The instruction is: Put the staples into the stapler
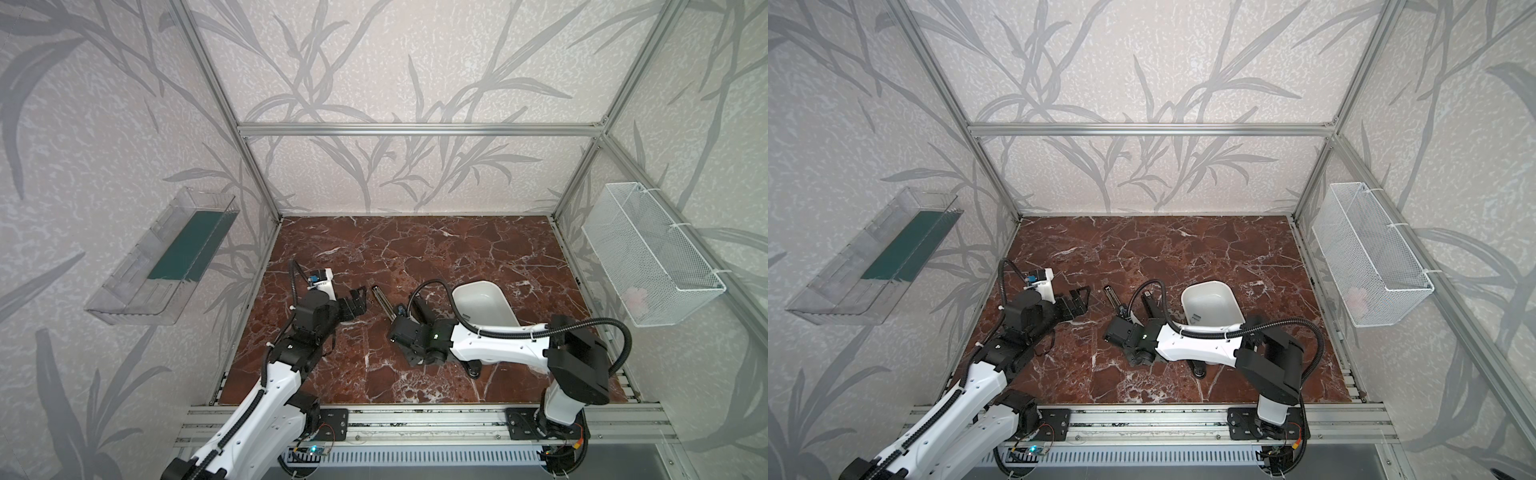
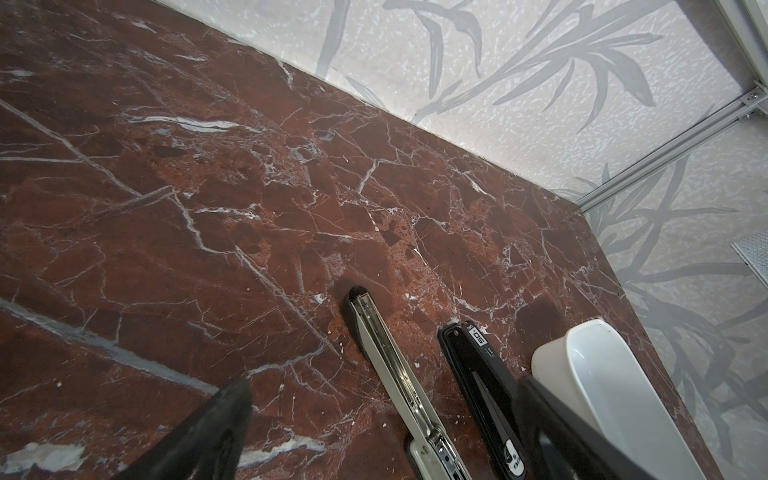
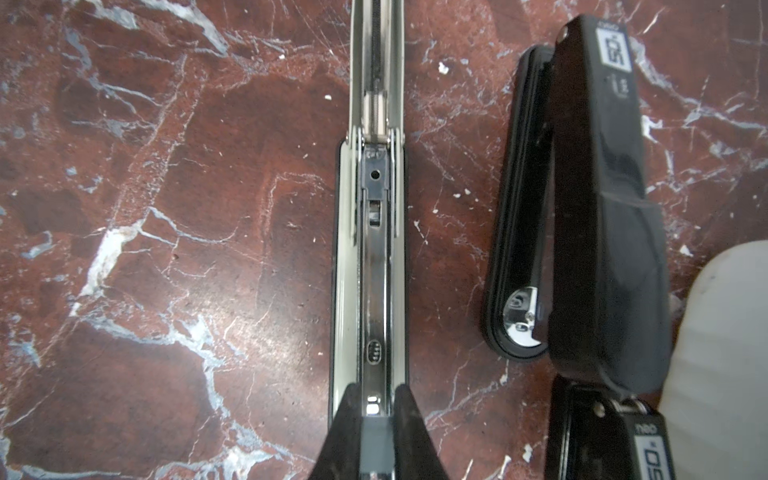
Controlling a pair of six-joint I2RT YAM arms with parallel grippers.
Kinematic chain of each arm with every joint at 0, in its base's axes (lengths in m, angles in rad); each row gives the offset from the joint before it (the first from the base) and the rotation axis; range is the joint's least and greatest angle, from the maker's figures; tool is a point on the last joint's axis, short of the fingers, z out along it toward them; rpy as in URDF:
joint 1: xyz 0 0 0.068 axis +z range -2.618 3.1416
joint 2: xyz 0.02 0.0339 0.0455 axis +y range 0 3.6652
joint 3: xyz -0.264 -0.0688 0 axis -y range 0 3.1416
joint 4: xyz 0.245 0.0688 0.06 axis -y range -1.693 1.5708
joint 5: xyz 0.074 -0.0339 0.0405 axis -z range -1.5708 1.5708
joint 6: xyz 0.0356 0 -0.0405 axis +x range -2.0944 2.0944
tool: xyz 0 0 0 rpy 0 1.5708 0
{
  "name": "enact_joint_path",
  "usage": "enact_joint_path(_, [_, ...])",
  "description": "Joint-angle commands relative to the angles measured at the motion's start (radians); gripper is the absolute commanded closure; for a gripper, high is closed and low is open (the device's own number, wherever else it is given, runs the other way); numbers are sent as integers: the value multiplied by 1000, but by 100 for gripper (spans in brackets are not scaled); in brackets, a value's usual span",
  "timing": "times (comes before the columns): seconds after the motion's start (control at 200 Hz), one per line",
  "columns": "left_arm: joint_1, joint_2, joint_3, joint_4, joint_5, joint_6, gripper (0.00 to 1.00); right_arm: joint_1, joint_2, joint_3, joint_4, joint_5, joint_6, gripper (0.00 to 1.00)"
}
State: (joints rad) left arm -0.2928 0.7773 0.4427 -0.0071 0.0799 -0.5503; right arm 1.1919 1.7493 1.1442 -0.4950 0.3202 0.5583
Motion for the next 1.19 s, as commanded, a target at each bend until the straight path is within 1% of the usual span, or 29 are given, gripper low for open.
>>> enact_joint_path(0.0, [3,-13,-7,7,-6,8,1,7,18,20,-10,6,12,85])
enact_joint_path(1.19, [3,0,-19,31,-12,13,1,6,59,38,-32,11,12,84])
